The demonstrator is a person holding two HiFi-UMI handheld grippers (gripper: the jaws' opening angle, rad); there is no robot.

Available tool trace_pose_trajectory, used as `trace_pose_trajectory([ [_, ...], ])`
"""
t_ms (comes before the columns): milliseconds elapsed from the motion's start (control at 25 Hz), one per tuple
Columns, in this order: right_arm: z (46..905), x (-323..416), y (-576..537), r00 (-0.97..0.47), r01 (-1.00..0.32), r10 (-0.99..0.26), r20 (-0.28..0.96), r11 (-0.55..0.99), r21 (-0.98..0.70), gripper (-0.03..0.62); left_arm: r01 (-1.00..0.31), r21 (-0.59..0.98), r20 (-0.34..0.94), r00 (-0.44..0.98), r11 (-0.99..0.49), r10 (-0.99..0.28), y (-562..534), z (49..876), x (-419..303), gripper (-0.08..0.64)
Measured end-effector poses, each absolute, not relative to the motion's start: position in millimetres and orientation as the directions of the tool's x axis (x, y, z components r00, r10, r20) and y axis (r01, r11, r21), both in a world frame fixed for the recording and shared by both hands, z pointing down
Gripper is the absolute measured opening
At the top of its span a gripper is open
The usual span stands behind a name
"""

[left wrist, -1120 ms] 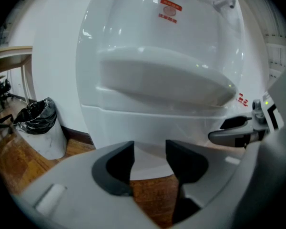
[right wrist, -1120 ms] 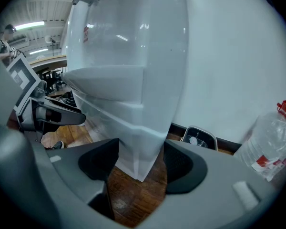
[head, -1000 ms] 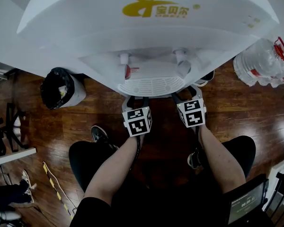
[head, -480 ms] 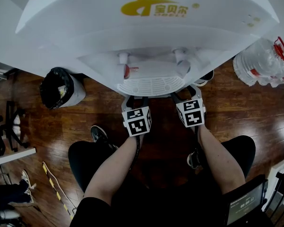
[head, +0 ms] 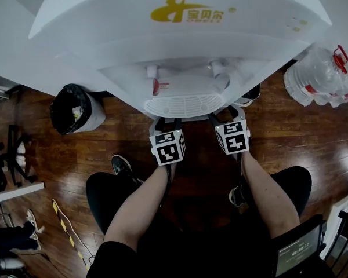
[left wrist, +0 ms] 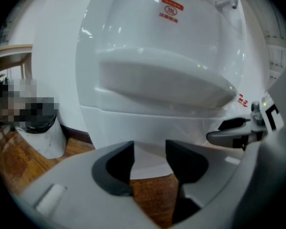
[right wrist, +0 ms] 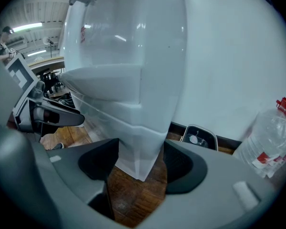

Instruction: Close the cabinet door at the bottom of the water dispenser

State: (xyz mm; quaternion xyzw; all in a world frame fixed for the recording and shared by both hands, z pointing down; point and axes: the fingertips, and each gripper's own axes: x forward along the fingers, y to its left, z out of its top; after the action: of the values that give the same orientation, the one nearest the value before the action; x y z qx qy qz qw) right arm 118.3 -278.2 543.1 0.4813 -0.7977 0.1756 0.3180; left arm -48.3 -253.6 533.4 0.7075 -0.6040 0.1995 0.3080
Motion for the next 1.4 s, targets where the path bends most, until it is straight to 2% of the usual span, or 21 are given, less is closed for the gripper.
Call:
trace_pose_trajectory([
  [440,531.8,122.9,-267.4,-0.346,-0.898,-0.656,0.671,0.438,-0.035,0.259,-0.96,0.193,0.623,0.278,-0.201,-0.731,-244.9,515.3,-23.3,0.225],
  [680,524.5,125.6,-260.1,-0.334,-0.92,-0.685,0.647,0.387,-0.066,0.233,-0.957,0.241,0.63,0.281,-0.162,-0.724,-230.0,517.3,-33.4,0.225],
  [800,519.3,124.4,-253.3,-0.328,-0.934,-0.705,0.629,0.34,-0.106,0.215,-0.948,0.256,0.599,0.309,-0.189,-0.739,-225.5,505.3,-23.6,0.225],
  [960,496.6,117.6,-240.9,-0.333,-0.94,-0.745,0.579,0.311,-0.14,0.195,-0.929,0.249,0.544,0.369,-0.274,-0.753,-202.5,481.0,-10.4,0.225],
  [1200,452.2,103.0,-202.1,-0.351,-0.936,-0.8,0.487,0.309,-0.167,0.192,-0.908,0.291,0.49,0.412,-0.302,-0.768,-157.6,450.7,-9.6,0.225],
  [1400,407.1,86.9,-157.6,-0.37,-0.929,-0.845,0.386,0.348,-0.13,0.192,-0.894,0.278,0.372,0.438,-0.351,-0.818,-124.7,398.6,-8.9,0.225],
])
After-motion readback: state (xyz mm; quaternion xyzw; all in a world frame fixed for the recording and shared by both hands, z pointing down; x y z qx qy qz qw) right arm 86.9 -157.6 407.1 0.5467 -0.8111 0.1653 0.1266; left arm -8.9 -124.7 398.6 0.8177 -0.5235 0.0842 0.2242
